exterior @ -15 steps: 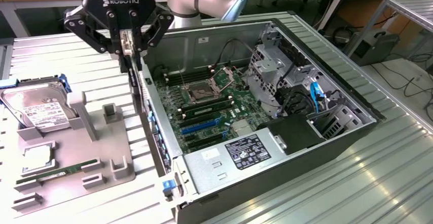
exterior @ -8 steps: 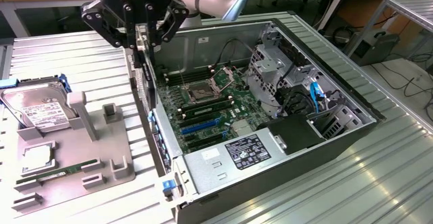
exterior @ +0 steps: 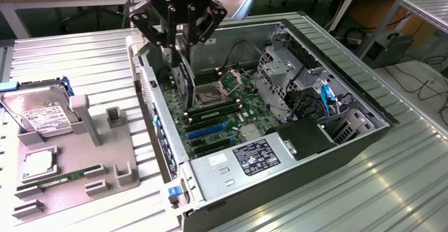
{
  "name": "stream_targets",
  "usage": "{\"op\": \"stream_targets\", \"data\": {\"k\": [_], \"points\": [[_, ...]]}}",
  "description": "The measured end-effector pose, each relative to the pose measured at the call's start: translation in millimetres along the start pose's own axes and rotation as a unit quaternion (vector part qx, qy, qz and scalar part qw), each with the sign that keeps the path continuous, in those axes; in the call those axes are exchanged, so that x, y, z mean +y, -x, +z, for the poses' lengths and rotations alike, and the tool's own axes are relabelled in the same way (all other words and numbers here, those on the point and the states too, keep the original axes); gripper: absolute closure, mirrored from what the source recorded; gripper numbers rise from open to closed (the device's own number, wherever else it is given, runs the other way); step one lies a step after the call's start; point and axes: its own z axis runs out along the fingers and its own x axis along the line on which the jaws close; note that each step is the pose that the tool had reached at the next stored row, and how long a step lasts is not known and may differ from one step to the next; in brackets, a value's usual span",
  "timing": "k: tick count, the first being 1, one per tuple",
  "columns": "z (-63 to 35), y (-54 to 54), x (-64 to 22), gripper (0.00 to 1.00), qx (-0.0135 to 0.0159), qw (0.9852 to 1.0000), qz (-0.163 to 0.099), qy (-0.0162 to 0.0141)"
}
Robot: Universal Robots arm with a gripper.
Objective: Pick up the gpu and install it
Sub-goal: 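Pick up the gpu and move the gpu toward the slot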
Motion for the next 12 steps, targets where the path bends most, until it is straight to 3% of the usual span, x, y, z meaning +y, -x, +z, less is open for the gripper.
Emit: {"op": "stream_targets", "data": {"k": [8, 12], "points": [[15.9, 39.8, 2.1, 0.74, 0.0, 1.0, 0.0, 0.0], [26.3, 65.6, 3.7, 0.74, 0.0, 1.0, 0.0, 0.0]]}}
